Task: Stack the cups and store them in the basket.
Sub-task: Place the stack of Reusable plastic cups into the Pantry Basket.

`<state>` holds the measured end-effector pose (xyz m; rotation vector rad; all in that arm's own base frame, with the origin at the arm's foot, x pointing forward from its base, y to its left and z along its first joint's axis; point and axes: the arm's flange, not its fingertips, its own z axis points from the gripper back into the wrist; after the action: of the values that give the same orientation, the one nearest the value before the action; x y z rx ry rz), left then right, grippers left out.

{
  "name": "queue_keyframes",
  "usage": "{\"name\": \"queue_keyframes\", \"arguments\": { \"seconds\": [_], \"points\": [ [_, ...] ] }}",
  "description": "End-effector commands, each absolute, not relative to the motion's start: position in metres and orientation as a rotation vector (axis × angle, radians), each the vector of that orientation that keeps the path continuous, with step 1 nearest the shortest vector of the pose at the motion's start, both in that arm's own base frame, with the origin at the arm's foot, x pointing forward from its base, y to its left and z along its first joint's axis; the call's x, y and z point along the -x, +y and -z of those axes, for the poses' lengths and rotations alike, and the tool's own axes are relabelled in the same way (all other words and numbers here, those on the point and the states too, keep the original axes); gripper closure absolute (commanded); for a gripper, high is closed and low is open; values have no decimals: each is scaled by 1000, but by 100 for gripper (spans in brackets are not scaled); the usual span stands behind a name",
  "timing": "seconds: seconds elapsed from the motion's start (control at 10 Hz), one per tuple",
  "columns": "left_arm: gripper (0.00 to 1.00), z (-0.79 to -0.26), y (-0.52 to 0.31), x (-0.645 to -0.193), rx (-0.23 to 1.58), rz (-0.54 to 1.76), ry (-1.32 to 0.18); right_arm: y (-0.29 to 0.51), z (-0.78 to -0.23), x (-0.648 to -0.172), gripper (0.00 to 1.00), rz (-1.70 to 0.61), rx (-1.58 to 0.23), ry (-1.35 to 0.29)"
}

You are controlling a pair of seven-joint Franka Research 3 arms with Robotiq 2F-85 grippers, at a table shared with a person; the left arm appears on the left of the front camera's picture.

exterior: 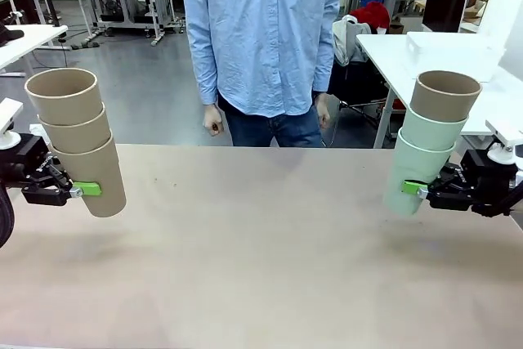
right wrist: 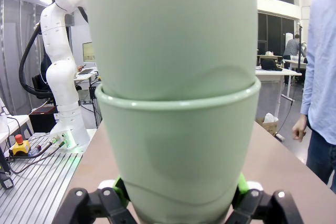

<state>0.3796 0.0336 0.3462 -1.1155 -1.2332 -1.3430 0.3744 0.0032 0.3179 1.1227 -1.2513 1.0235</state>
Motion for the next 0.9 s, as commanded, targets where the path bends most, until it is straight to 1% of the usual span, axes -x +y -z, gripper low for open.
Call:
{"name": "queue_keyframes", "arguments": {
  "seconds": [0.0,0.8],
  "points": [
    [15,-352,32,-377,1114,1349,-1244,3,-322,-375,15,-1031,-1116,-1260],
    [15,-352,32,-377,1114,1349,-1244,3,-322,-375,15,-1031,-1116,-1260]
  ]
}}
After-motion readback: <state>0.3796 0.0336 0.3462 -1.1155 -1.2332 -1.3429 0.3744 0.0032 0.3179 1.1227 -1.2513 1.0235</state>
